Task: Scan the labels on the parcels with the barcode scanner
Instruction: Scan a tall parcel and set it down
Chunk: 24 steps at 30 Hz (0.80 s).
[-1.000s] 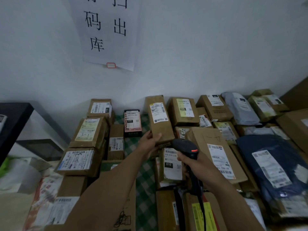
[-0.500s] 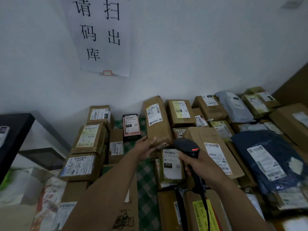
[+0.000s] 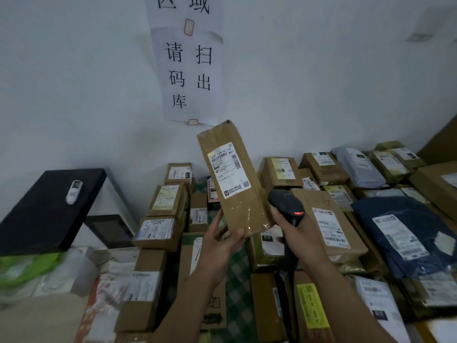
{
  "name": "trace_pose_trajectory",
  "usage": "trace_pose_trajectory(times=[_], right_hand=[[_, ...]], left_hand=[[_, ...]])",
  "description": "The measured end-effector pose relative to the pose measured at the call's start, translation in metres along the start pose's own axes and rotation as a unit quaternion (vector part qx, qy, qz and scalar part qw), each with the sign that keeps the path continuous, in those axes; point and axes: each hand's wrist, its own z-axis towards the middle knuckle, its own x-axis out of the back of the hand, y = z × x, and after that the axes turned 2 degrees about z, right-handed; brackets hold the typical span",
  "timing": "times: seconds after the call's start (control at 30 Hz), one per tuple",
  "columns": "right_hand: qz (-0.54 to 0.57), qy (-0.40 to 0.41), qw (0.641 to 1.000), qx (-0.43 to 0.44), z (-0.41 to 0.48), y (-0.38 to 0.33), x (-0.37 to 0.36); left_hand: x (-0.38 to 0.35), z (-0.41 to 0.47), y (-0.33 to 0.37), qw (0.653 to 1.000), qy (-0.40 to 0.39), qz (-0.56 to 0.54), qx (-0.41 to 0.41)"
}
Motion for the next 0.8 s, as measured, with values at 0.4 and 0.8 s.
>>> trace_pose_trajectory(times=[0.4, 0.8], right_hand=[[0.074, -0.109, 0.991, 0.003, -0.047, -0.007, -0.006], [-0.039, -0.102, 0.994, 0.015, -0.073, -0.019, -0.001]], left_hand=[[0.018, -0.051, 0.037, 0.999, -0.014, 0.029, -0.013], [0.035, -0.055, 0.04, 0.972, 0.07, 0.142, -0.172]])
